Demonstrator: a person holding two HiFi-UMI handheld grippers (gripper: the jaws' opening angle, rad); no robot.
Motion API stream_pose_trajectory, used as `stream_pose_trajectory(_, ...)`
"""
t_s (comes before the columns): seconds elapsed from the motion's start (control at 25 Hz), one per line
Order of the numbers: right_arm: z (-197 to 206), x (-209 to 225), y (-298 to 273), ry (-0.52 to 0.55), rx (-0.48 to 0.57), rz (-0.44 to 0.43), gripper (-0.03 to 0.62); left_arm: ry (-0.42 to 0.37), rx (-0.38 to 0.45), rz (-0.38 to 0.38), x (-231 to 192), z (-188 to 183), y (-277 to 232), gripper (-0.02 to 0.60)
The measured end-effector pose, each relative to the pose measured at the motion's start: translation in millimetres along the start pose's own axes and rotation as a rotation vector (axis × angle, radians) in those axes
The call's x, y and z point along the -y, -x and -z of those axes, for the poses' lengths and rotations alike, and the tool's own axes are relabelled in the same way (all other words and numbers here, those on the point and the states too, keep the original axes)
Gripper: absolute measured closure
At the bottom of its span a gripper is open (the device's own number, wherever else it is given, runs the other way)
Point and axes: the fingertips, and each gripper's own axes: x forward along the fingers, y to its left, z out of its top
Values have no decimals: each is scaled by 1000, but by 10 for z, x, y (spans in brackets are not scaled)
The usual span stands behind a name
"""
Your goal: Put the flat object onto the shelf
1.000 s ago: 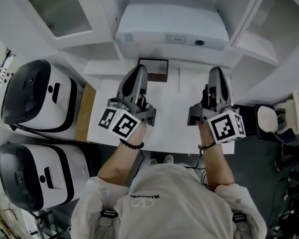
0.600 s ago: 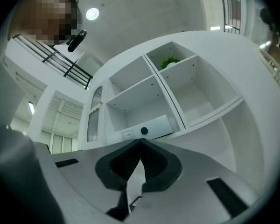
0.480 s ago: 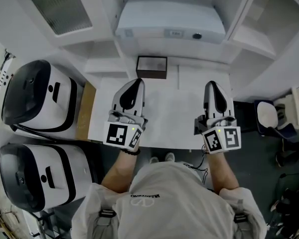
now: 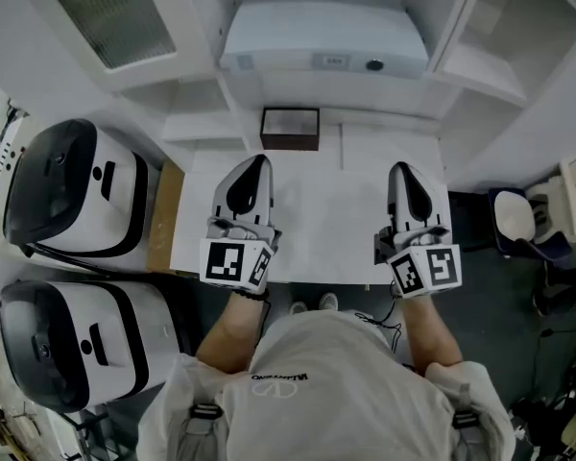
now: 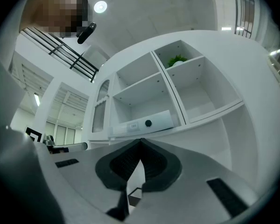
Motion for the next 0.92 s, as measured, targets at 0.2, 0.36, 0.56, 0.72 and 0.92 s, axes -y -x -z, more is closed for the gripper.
stream_pose_trajectory(0.2, 12, 11, 14, -5, -6, 5, 585, 17, -2, -9, -2, 23, 7, 577)
stream_pose_trajectory(0.36, 11, 9, 28, 0, -7, 5, 585, 32, -4, -17, -5, 38, 25, 577)
stream_pose_trajectory(0.56, 9, -3, 28, 0, -6, 3, 585, 43, -6, -23, -4, 46, 30, 577)
stream_pose_trajectory(0.72, 5, -14, 24, -1, -5, 2, 585, 45, -7, -22, 5, 41, 30, 577)
stream_pose_trajectory(0.92, 15, -10, 18, 3, -9, 9, 585, 51, 6, -24, 10, 9, 29, 577)
